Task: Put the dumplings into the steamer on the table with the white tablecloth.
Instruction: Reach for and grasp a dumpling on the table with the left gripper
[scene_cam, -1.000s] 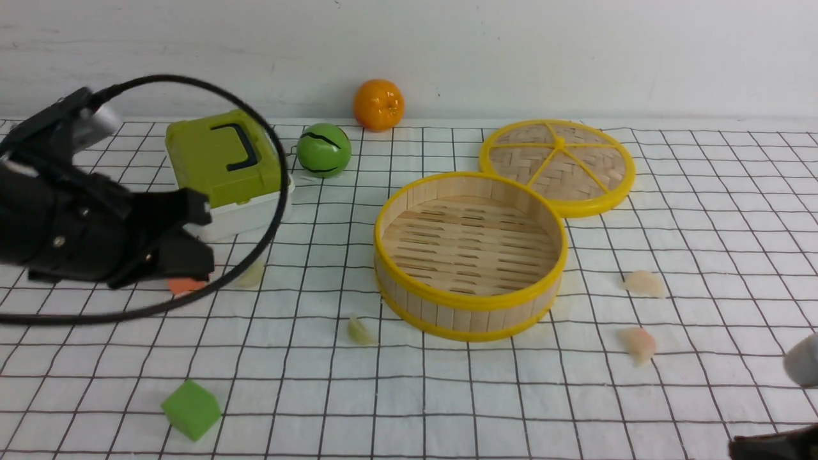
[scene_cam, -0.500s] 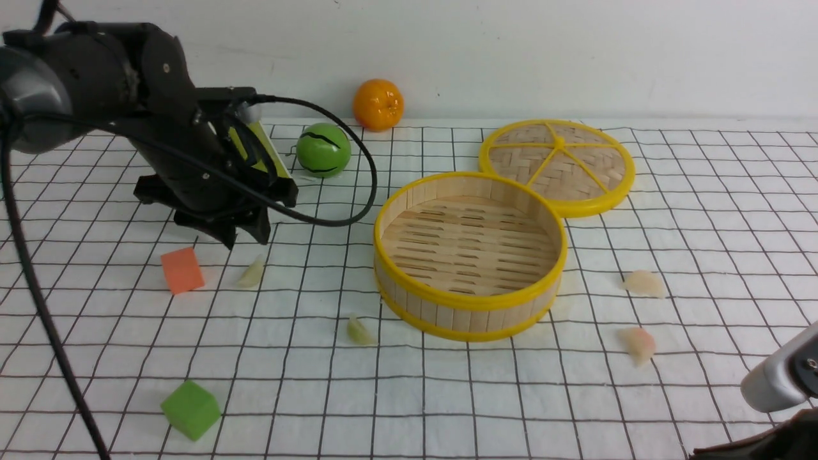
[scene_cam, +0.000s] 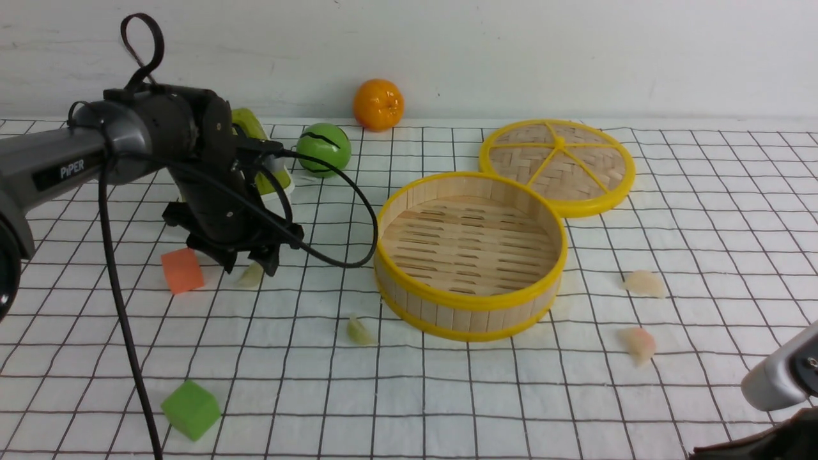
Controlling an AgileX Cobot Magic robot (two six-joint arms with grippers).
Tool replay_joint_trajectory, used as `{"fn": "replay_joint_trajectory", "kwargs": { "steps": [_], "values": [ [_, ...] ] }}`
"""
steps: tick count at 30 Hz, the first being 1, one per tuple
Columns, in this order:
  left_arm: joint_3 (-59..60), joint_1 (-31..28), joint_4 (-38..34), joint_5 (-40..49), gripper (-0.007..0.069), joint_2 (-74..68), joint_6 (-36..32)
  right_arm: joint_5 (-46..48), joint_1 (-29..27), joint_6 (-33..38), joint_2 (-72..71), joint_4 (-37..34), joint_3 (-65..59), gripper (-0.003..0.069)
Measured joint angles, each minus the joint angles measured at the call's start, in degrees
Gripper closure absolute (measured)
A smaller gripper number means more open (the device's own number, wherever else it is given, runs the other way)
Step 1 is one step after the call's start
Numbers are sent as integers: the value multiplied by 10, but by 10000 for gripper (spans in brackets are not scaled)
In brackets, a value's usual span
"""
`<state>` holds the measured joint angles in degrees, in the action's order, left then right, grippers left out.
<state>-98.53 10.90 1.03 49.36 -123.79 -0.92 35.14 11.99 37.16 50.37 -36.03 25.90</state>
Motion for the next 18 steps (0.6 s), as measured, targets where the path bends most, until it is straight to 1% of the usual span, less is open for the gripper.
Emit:
{"fn": "replay_joint_trajectory", "kwargs": {
  "steps": [3,8,14,18],
  "values": [
    [-1,0,1,-2,245,-8,3,-1,0,0,0,0,0,655],
    [-4,0,4,-5,434,-24,18,-1,0,0,0,0,0,650],
    [-5,0,0,1,438,-21,50,-1,0,0,0,0,0,645],
    [-5,0,-41,35,442,2,60,-1,0,0,0,-5,0,641]
  ]
}}
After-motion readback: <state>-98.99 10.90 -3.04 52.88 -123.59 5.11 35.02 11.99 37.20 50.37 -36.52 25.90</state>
